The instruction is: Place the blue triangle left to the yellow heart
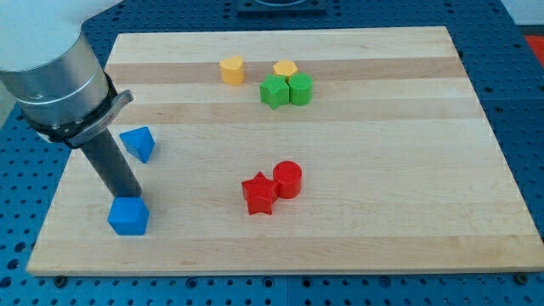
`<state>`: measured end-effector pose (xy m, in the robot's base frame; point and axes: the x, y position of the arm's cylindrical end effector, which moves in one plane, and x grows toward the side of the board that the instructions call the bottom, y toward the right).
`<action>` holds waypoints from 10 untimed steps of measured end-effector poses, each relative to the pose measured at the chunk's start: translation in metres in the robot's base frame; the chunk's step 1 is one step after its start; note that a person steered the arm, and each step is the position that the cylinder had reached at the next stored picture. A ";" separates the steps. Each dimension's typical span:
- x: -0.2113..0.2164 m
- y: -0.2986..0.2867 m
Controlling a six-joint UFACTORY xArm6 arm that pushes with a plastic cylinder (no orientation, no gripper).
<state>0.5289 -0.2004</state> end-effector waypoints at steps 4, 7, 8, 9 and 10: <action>-0.100 0.000; -0.157 0.000; -0.154 0.000; -0.173 0.000; -0.200 0.000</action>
<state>0.3294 -0.2008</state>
